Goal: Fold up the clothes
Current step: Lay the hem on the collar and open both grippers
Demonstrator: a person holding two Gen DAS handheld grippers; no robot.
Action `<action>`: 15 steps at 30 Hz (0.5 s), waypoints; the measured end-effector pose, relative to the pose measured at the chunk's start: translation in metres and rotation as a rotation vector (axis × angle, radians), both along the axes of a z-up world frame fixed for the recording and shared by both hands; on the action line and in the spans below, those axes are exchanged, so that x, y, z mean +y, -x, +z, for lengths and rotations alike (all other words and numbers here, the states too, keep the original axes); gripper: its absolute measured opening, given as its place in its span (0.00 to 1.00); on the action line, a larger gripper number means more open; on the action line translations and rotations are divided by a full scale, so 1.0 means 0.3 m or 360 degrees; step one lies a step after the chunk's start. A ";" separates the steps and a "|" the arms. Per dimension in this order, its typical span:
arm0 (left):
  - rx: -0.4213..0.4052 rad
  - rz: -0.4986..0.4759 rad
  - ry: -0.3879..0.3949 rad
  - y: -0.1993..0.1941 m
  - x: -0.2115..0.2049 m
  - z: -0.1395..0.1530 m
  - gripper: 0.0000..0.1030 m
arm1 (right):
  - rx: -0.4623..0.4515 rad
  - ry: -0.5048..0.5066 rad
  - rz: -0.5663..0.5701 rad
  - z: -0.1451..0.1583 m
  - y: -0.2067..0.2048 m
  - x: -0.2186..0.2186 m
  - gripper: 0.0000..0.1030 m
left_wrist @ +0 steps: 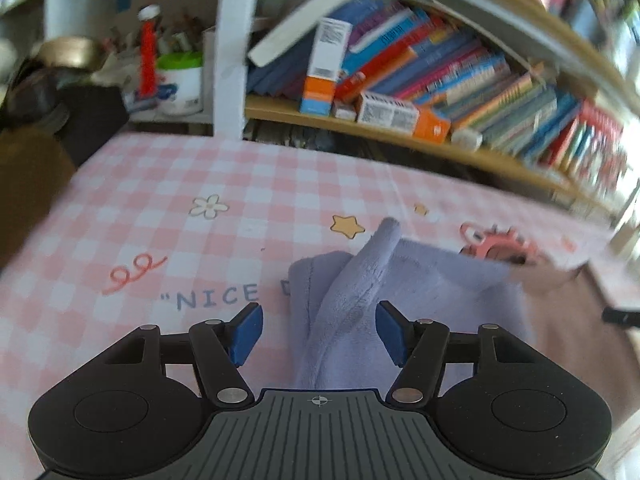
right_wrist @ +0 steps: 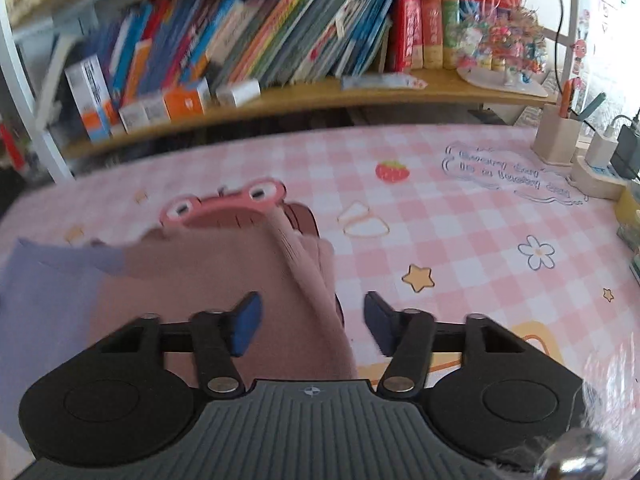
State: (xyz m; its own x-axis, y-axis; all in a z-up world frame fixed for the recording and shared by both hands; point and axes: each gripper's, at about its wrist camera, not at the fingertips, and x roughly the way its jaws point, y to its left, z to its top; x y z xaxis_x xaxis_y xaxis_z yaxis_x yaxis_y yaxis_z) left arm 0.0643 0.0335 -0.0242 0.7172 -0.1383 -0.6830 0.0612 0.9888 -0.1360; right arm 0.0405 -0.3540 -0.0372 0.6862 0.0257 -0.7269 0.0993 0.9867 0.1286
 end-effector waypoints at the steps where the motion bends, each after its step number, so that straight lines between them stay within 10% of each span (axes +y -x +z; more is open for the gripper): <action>1: -0.0004 -0.0028 -0.0014 -0.005 -0.008 -0.003 0.46 | 0.0014 -0.0005 0.0001 -0.012 -0.009 -0.002 0.34; 3: -0.0022 -0.0070 0.0000 -0.008 -0.015 0.000 0.03 | 0.0035 -0.0030 -0.0001 -0.029 -0.022 -0.009 0.07; 8: -0.0070 0.0061 0.0253 -0.002 0.065 0.015 0.04 | -0.0109 -0.0263 -0.0122 0.051 0.032 -0.073 0.06; 15: 0.0070 0.0085 0.0194 -0.071 0.065 -0.087 0.07 | 0.0056 -0.0213 -0.0132 -0.045 -0.035 -0.070 0.06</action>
